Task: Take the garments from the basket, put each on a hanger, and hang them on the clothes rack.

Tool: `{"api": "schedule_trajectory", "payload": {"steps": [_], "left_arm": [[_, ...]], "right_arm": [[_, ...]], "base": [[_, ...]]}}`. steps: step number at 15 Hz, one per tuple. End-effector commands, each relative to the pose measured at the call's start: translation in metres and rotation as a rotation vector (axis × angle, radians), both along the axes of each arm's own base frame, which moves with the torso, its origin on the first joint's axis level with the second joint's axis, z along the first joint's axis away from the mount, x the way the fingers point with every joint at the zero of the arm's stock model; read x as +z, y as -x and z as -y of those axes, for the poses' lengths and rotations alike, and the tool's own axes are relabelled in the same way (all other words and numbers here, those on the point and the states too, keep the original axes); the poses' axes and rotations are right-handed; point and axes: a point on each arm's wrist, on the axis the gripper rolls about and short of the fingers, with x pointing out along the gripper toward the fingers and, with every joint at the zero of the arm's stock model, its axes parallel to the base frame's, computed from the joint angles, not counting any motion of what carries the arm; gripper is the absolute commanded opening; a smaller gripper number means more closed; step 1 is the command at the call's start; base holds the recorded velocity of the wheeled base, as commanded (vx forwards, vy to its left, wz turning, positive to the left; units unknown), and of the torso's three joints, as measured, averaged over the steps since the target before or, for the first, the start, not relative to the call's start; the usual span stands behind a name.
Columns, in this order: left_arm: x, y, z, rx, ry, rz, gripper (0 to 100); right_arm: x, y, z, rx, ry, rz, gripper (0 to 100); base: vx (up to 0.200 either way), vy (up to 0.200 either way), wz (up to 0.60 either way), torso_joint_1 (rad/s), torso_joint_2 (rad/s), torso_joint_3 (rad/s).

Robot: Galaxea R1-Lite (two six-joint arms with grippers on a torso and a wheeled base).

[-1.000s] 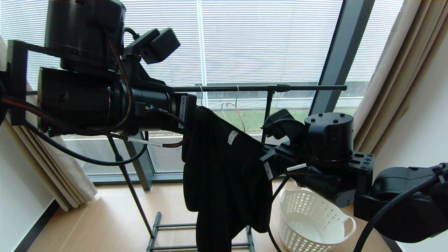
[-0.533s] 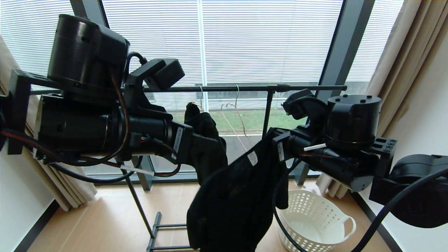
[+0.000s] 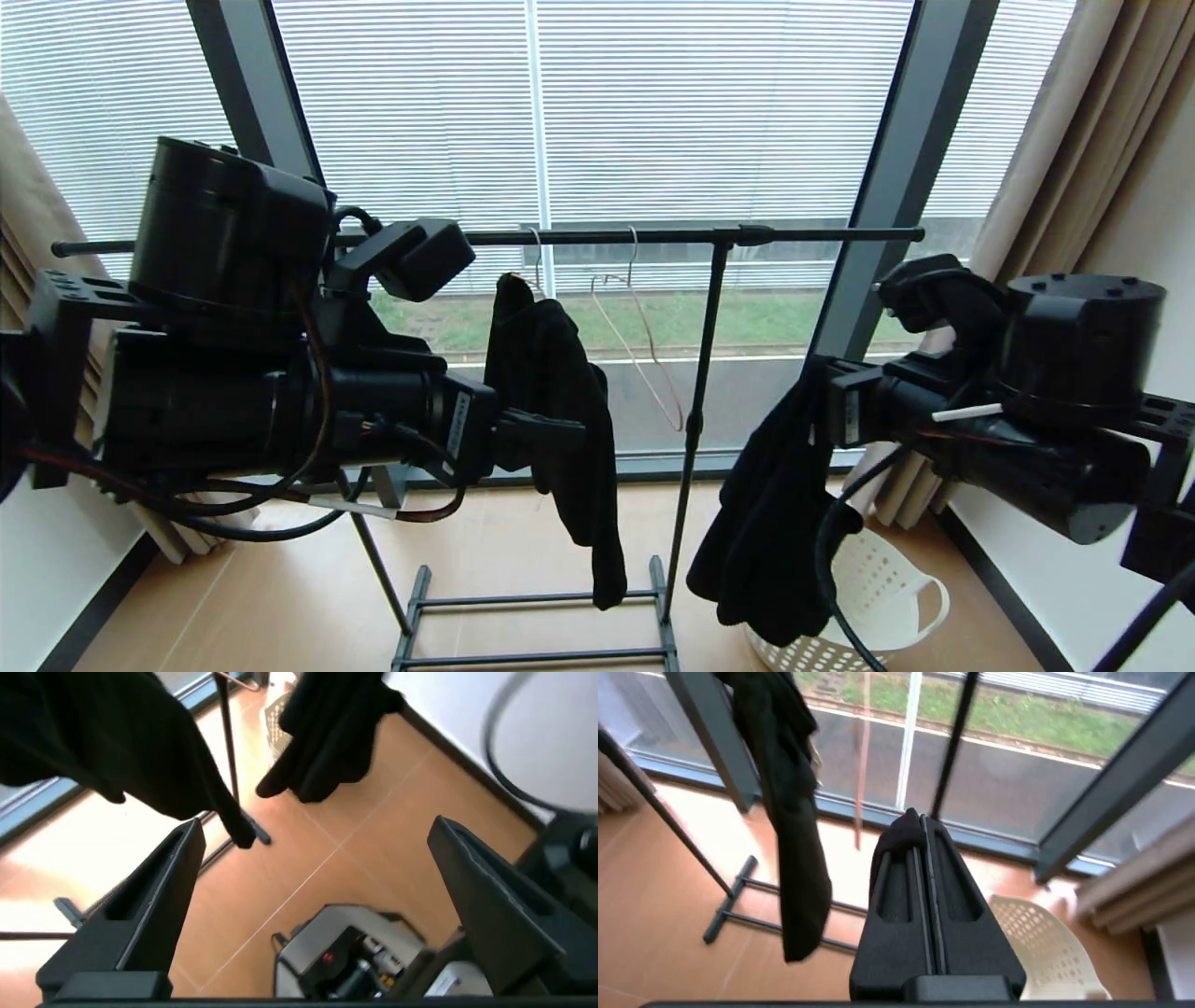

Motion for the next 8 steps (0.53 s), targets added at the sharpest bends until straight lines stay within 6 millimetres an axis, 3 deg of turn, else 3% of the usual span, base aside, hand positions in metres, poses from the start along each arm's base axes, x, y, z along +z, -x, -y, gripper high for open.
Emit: {"api": "schedule_trajectory", "payload": {"steps": [1,3,8], "left_arm": [[-0.018,-0.016,0.011,0.021,-0.032,-0.029,100],[-0.024,-0.021,0.018,0.023,-0.045,-0.029,100],[-0.027,-0.022,0.022,0.017,-0.044,-0.028,100]], "right_arm": [[0.002,0.012,0.023,-0.046,0.002,0.010,0],[0.001,0.011,0.024,-0.046,0.025,0.008,0],[0.001,0.004,0.032,-0.082,0.024,0.017,0]], "base": [[0.000,0.000,0.00,0.000,0.00,0.000],[0.000,0.000,0.00,0.000,0.00,0.000],[0.000,-0.200,0.00,0.001,0.00,0.002]]}}
